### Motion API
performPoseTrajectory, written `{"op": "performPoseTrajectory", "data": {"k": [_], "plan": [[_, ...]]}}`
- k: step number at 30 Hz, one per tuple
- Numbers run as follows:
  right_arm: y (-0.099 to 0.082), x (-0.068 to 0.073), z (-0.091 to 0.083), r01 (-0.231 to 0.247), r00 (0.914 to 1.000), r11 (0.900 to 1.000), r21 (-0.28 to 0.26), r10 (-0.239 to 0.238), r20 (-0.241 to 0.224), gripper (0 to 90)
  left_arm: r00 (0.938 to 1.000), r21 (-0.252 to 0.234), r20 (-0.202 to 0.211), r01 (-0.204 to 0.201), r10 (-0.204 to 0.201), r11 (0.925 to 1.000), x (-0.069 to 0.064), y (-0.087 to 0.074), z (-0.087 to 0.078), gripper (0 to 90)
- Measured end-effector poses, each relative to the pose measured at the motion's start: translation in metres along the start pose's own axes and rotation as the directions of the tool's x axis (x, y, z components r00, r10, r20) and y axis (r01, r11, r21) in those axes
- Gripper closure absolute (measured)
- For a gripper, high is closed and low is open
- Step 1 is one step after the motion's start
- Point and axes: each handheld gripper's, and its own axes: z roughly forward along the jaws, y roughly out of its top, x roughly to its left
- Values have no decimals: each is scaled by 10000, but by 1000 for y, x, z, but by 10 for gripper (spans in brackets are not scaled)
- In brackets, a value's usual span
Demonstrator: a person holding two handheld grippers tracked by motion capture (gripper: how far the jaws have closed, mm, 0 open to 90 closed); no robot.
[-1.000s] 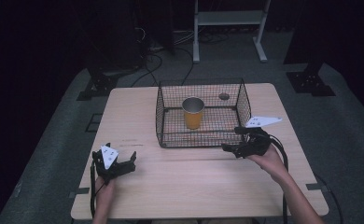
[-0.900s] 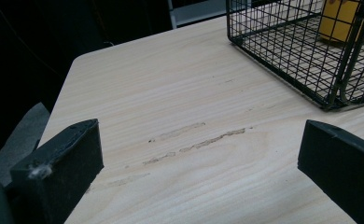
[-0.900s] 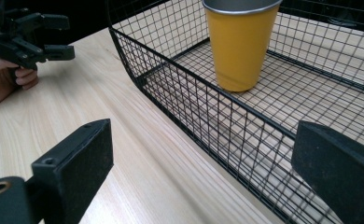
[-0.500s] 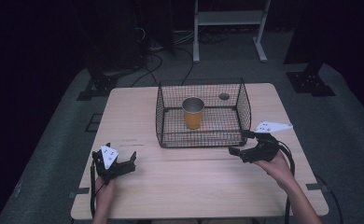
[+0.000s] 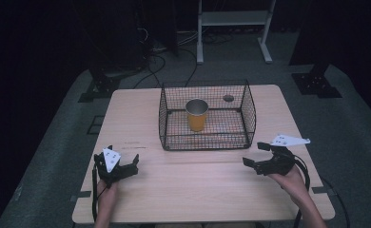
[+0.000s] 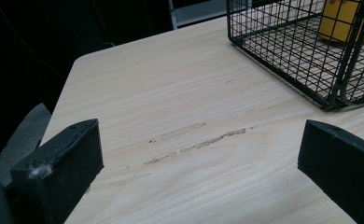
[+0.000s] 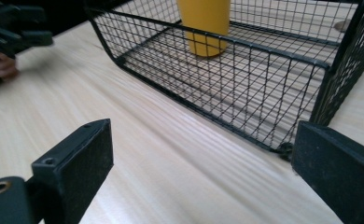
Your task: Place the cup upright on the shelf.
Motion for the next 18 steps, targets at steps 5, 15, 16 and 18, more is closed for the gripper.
{"op": "performPoseTrajectory", "data": {"k": [5, 15, 16, 18], "plan": [[-9, 3, -5, 24, 9999, 10000, -75, -23, 131, 49, 10000, 4, -24, 38, -38, 10000, 0, 0, 0, 0], [-27, 3, -15, -442, 9983, 9983, -369, 456, 377, 56, 10000, -41, -46, 40, -40, 10000, 0, 0, -1, 0], [-29, 3, -17, -423, 9978, 9984, -367, 441, 486, 56, 10000, -36, -53, 48, -48, 10000, 1, 0, -1, 0], [-32, 4, -20, -471, 9976, 9979, -448, 493, 490, 56, 10000, -53, -55, 76, -76, 10000, 1, 0, -1, 0]]}}
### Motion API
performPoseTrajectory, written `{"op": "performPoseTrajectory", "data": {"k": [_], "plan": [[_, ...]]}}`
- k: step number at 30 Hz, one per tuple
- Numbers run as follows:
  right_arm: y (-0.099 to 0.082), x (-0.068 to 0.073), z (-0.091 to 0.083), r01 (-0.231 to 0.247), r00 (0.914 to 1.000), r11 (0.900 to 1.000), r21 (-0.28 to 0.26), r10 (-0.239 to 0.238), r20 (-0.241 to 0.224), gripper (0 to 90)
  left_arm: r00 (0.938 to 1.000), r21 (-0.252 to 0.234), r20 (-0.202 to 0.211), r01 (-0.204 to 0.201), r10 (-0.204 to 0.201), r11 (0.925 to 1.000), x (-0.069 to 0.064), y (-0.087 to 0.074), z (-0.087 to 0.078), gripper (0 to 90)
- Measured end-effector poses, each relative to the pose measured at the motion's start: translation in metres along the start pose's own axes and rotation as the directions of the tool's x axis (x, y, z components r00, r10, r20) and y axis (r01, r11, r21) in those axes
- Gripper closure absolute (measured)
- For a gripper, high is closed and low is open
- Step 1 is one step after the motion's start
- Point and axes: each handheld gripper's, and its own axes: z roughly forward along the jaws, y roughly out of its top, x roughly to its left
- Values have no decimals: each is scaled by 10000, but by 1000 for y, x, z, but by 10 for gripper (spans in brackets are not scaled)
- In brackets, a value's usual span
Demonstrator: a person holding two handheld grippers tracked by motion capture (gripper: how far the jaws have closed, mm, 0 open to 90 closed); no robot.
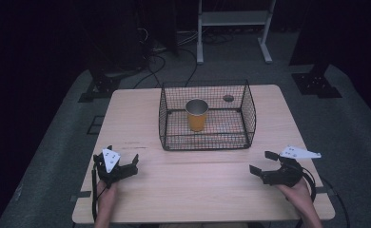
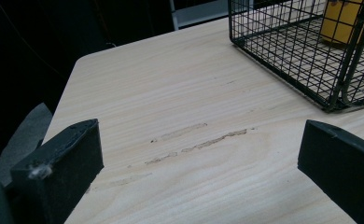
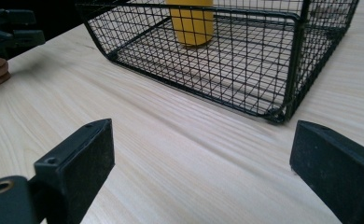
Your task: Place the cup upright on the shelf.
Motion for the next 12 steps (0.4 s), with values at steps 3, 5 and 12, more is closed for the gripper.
{"op": "performPoseTrajectory", "data": {"k": [3, 5, 12], "plan": [[-8, 0, -4, -250, 9996, 9992, -311, 254, 129, 57, 10000, 10, 6, -31, 31, 10000, 0, 0, 0, 0], [-13, 0, -4, -335, 9993, 9993, -149, 337, 132, 56, 10000, 5, 10, -36, 36, 10000, 0, 0, 0, 0], [-28, 1, -1, -522, 9986, 9985, 150, 522, 9, 56, 10000, 32, -4, -13, 13, 10000, 0, 0, 0, 0]]}}
